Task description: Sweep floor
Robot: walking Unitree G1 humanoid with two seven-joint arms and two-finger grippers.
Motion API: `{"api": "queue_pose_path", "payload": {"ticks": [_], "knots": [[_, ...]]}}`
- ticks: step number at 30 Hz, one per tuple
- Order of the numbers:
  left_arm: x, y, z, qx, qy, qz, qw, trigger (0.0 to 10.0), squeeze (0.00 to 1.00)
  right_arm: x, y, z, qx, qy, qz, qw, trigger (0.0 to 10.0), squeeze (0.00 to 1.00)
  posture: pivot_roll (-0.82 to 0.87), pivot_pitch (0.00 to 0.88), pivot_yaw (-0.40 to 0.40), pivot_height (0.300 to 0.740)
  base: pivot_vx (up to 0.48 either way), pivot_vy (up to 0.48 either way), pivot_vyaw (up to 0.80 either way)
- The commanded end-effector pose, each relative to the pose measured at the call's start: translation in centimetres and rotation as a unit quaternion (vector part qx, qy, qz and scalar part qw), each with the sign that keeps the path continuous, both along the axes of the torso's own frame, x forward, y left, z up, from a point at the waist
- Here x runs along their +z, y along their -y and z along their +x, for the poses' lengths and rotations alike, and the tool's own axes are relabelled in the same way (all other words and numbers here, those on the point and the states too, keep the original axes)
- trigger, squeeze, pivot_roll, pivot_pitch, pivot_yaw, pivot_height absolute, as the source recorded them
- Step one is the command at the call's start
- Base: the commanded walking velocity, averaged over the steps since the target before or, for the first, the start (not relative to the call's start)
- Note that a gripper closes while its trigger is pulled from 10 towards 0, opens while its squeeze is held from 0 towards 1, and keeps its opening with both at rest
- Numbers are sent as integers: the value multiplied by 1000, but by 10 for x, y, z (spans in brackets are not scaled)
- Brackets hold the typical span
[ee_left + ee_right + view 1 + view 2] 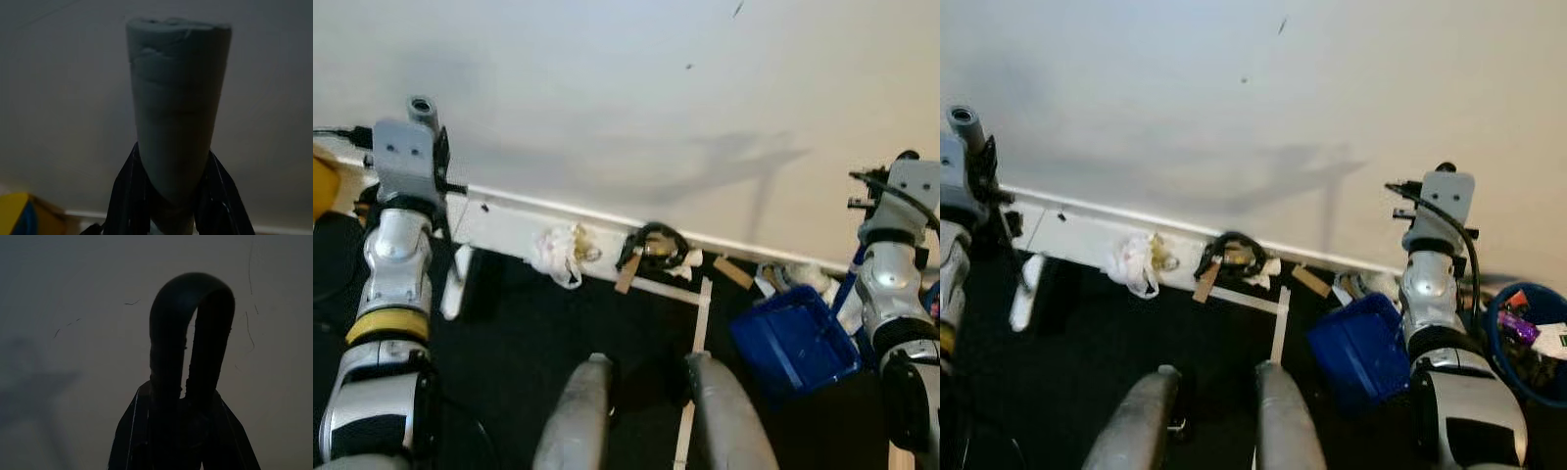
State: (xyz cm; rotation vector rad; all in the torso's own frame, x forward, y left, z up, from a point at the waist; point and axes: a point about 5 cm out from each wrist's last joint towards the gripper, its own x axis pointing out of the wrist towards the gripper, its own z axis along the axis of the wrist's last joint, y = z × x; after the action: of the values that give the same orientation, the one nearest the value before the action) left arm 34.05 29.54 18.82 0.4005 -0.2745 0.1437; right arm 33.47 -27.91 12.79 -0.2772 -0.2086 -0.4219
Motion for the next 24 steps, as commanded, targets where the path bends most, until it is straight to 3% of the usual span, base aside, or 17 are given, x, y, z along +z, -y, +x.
{"api": "queue_pose_path", "payload": {"ticks": [1, 8, 10, 15, 20, 22, 24], "knots": [[2, 3, 1, 1, 16, 3, 1000, 10000, 0, -2, 5, -5, -7, 1, -3, 1000, 10000, 0, 66, 368, -63, 740, 0, 0, 0], [7, 26, 18, -21, 30, -33, 999, 10000, 0, 6, 3, -2, -12, 33, 14, 999, 10000, 0, 54, 377, -60, 740, 0, 0, 0], [7, 46, 27, -46, 33, -53, 997, 10000, 0, 16, -3, 3, 0, 83, 74, 994, 10000, 0, 54, 382, -50, 740, 0, 0, 0], [4, 60, 30, -64, 35, -71, 995, 10000, 0, 22, -8, 4, 9, 120, 104, 987, 10000, 0, 60, 386, -41, 740, 0, 0, 0], [3, 62, 31, -67, 37, -76, 994, 10000, 0, 24, -8, 3, 11, 135, 110, 985, 10000, 0, 63, 386, -40, 740, 0, 0, 0], [2, 63, 30, -71, 38, -79, 994, 10000, 0, 27, -11, 3, 24, 138, 85, 987, 10000, 0, 71, 385, -39, 740, 0, 0, 0], [-2, 64, 29, -72, 33, -80, 994, 10000, 0, 19, -15, 1, 33, 109, 48, 992, 10000, 0, 73, 384, -40, 740, 0, 0, 0]]}}
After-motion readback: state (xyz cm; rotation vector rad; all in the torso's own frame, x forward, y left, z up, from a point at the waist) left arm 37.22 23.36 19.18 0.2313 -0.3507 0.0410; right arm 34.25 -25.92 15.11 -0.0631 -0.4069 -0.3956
